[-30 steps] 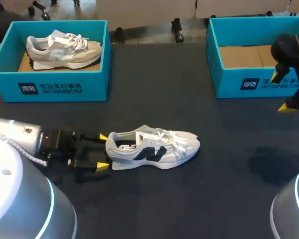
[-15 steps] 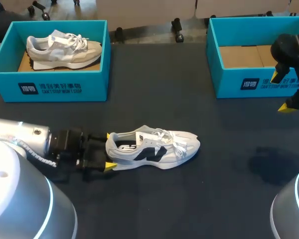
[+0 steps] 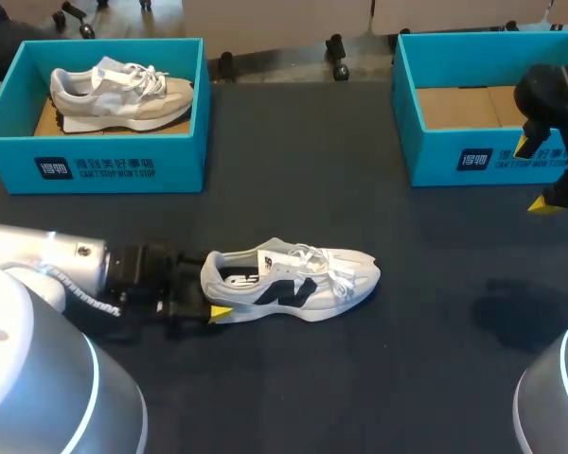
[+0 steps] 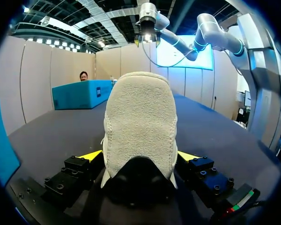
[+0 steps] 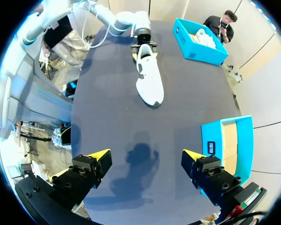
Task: Take the shoe out of the shoebox, open the shoe tongue, remove and reinsert the insole, then place the shoe into the shoebox
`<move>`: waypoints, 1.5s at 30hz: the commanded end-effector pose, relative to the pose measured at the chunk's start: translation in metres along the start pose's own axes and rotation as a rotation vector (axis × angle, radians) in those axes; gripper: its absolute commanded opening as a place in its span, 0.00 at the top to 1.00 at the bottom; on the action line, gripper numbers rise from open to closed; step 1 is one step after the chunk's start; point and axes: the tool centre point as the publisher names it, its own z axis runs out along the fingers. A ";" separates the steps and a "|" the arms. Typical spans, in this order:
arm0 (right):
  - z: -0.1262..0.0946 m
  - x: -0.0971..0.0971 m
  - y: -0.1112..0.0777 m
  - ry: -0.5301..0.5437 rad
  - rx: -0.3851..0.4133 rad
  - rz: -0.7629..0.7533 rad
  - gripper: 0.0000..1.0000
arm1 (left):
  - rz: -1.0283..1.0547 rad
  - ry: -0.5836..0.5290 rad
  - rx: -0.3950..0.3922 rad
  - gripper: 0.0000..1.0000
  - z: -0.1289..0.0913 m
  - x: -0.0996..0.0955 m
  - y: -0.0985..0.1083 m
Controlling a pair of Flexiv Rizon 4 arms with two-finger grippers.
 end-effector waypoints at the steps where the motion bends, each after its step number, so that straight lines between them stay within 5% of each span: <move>1: 0.000 -0.001 0.001 0.003 0.002 0.001 0.00 | -0.001 0.002 -0.004 0.00 0.005 -0.004 0.000; 5: 0.000 -0.001 0.001 0.003 0.002 0.001 0.00 | 0.000 0.017 -0.023 0.04 0.007 -0.006 0.001; 7: 0.000 -0.001 0.001 0.003 0.002 0.001 0.00 | 0.001 0.019 -0.027 0.29 0.007 -0.006 0.001; 8: 0.000 -0.001 0.001 0.003 0.002 0.001 0.00 | 0.003 0.020 -0.029 0.57 0.007 -0.006 0.002; 12: 0.000 -0.001 0.001 0.003 0.002 0.001 0.00 | 0.006 0.028 -0.036 0.87 0.006 -0.008 0.002; 15: 0.000 -0.001 0.001 0.003 0.002 0.001 0.00 | 0.011 0.034 -0.043 1.00 0.005 -0.008 0.002; 45: 0.000 -0.001 0.001 0.003 0.002 0.001 0.00 | 0.019 0.042 -0.047 1.00 0.004 -0.006 0.000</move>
